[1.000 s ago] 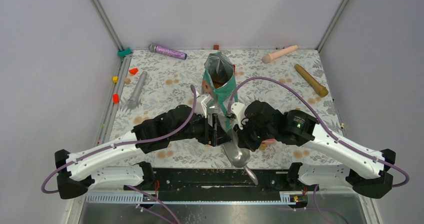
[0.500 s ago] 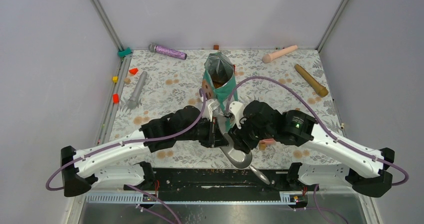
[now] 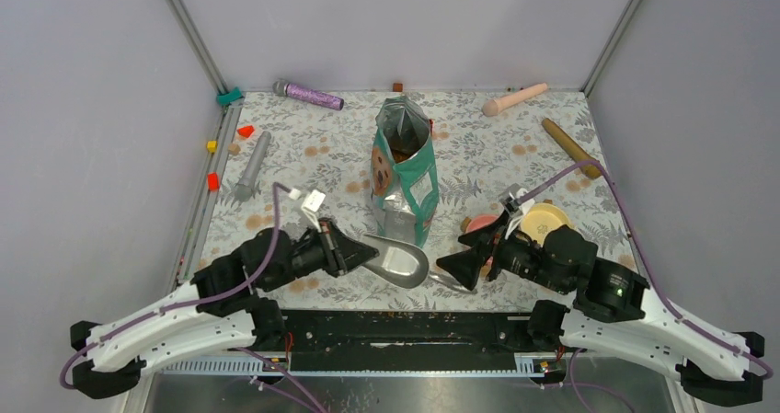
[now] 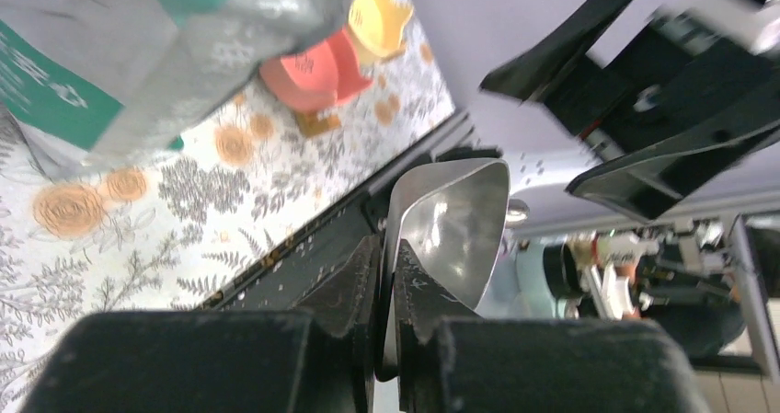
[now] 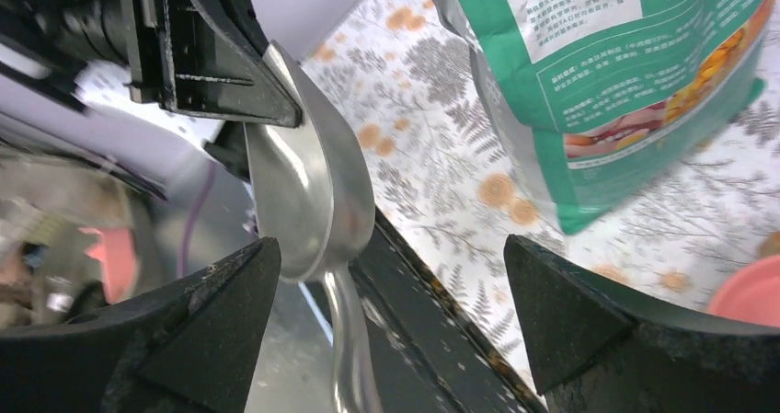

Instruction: Serve the pet food

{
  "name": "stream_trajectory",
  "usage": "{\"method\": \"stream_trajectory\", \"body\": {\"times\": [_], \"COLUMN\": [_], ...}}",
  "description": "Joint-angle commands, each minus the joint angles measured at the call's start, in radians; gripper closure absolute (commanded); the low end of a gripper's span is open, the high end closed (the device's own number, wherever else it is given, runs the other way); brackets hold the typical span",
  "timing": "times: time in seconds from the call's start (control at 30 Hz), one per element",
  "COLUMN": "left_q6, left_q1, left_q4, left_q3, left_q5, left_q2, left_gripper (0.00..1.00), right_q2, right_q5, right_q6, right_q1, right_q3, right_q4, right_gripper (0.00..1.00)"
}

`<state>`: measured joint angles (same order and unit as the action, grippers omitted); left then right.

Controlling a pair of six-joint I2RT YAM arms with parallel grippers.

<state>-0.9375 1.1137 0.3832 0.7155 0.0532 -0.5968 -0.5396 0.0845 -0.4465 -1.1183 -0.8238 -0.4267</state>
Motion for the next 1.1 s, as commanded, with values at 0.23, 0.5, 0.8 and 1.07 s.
{"method": "stream_trajectory", "body": {"times": [0.23,0.5,0.8,1.07], "left_q6": [-0.076,-0.077,-0.076,-0.089], "left_q1": [0.001,0.001,0.001,0.001], "left_q4": [-0.139,-0.118,-0.092,-0.101], "left_q3": [-0.086,-0.072,-0.062,-0.082], "left_q5": [0.266,0.262,0.290,0.285], "left_q2": [0.231,0.200,0.192,0.228], "left_gripper": [1.00,1.00,1.00,1.00], "right_q2": [0.032,-0.033,-0.021,0.030], "right_q5": [-0.068,-0.051,-0.025,0.033], "right_q6": [-0.441,-0.513,-0.541,-0.539], "right_q1": [-0.005,-0.005,-0.005,-0.005], "right_q3": [0.254,0.312,0.325,0.353], "right_q4": [0.515,0.705,0.719,0.709], "right_gripper": [0.01,0.07,0.19,0.25]}}
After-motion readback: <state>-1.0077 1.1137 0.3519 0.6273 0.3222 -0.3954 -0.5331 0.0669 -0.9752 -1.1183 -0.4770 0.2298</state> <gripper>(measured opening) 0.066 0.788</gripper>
